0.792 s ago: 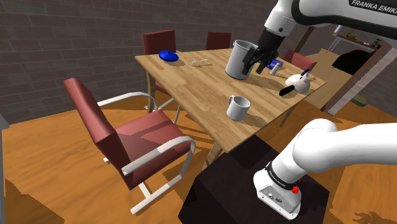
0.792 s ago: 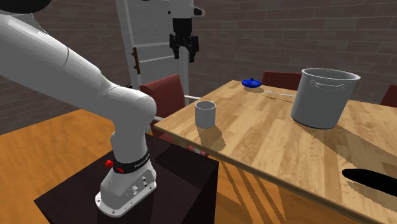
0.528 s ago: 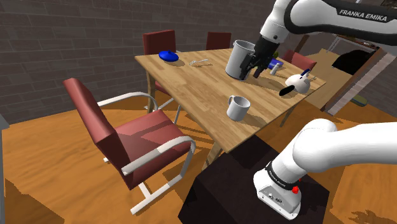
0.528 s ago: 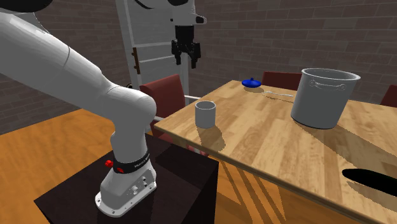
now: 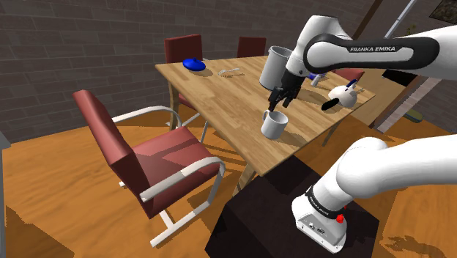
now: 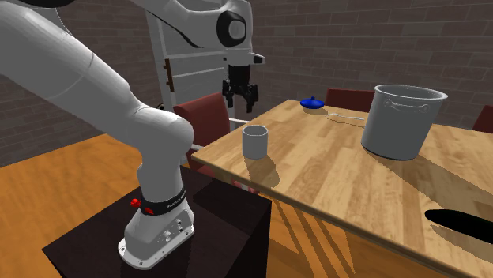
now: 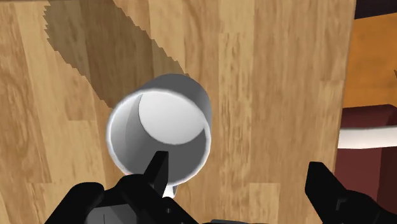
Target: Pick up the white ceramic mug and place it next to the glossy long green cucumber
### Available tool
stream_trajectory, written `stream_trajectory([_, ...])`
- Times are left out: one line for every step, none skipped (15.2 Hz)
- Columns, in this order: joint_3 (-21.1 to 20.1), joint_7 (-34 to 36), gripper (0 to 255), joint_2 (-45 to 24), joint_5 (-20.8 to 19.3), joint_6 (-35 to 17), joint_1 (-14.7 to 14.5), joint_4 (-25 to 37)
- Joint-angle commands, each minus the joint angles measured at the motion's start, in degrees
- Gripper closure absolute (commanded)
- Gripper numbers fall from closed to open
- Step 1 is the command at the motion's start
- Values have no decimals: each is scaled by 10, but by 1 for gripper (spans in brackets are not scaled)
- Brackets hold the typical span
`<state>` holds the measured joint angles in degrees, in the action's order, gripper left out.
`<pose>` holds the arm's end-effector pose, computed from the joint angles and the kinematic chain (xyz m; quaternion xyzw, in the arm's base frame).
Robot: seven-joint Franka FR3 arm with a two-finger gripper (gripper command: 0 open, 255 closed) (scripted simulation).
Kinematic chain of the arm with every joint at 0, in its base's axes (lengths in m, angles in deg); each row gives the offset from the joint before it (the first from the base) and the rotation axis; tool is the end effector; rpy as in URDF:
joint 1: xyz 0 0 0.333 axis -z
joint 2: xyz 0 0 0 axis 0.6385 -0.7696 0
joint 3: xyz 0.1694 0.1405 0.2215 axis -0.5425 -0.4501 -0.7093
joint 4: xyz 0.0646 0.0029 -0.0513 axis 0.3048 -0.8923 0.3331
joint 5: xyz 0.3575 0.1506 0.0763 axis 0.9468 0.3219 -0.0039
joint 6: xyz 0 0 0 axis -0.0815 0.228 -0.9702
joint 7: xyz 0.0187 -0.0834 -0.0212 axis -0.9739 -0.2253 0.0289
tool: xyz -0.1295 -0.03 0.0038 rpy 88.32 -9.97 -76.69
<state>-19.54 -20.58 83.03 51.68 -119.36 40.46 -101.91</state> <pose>0.3454 -0.0619 0.4215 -0.9969 0.0787 -0.0044 0.0075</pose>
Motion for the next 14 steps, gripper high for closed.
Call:
stream_trajectory([10,-13,0,-21,-9,-39,4,-22])
stream_trajectory([15,-19,0,-34,-13,-59,5,-31])
stream_trajectory([21,-25,0,-49,-18,-80,7,-39])
stream_trajectory([26,-31,0,-64,-22,-100,8,-47])
stream_trajectory([28,-34,0,-70,-24,-109,9,-50])
stream_trajectory([29,-34,0,-75,-24,-118,9,-55])
stream_trajectory([30,-34,0,-80,-24,-128,9,-60])
stream_trajectory([31,-34,0,-85,-25,-138,9,-64])
stream_trajectory([32,-34,0,-91,-25,-147,9,-69])
stream_trajectory([33,-34,0,-96,-26,-157,9,-73])
stream_trajectory([34,-34,0,-102,-26,-168,9,-77])
stream_trajectory([36,-35,0,-112,-26,-184,8,-84])
stream_trajectory([36,-35,0,-112,-26,-184,8,-84])
stream_trajectory([35,-35,0,-112,-26,-184,8,-84])
